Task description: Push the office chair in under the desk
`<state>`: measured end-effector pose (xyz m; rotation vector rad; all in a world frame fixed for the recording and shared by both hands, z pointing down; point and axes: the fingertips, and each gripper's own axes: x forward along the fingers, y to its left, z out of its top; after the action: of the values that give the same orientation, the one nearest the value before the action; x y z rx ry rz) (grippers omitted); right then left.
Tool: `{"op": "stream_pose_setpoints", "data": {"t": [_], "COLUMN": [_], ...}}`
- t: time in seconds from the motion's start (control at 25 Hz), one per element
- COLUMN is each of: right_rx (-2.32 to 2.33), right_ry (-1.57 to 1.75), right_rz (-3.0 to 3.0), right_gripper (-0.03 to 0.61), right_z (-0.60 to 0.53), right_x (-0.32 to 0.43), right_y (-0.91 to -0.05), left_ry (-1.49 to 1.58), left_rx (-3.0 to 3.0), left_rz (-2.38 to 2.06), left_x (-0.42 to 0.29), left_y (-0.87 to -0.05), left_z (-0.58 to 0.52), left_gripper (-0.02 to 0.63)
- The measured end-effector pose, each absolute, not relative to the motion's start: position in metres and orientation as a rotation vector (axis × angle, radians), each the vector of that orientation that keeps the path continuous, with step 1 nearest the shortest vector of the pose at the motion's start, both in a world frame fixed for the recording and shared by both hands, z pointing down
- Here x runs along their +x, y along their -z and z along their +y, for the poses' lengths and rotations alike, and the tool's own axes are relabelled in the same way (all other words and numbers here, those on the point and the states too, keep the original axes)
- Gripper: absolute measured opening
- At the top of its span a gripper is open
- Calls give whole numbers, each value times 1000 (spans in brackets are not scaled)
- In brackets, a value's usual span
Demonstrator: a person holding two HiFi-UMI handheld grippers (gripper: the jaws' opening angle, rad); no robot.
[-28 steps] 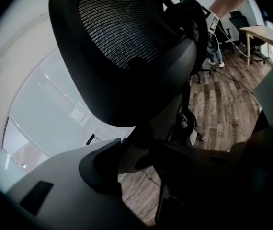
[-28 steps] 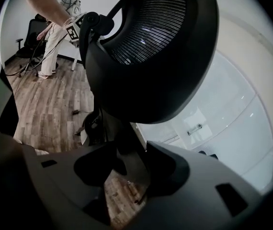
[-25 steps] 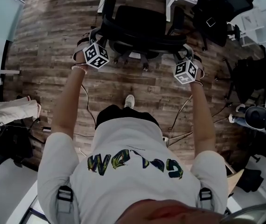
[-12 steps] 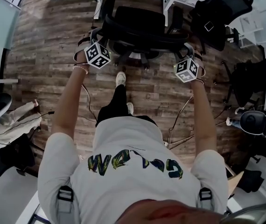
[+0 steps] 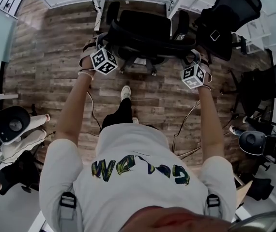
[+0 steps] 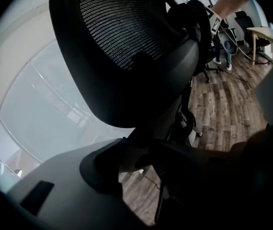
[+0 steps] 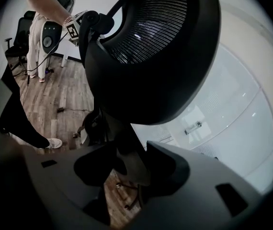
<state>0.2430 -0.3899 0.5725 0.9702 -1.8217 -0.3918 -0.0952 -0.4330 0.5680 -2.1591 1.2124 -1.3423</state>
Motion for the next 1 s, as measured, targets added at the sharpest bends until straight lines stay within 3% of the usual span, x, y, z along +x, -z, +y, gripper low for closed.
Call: {"op": "stream_pose_setpoints", "data": {"t": [1.0], "right_rx": [1013], "right_ry": [346], "right_rz": [-1773], "right_gripper": [202], "right_z": [-577], "right_x": [219], "right_y": [-575], "left_ry": [1329], "left_rx": [-2203], "left_rz": [1137], "left_x": [-118], "left_y": [-565], "left_z": [-626], "left_gripper": [178]}}
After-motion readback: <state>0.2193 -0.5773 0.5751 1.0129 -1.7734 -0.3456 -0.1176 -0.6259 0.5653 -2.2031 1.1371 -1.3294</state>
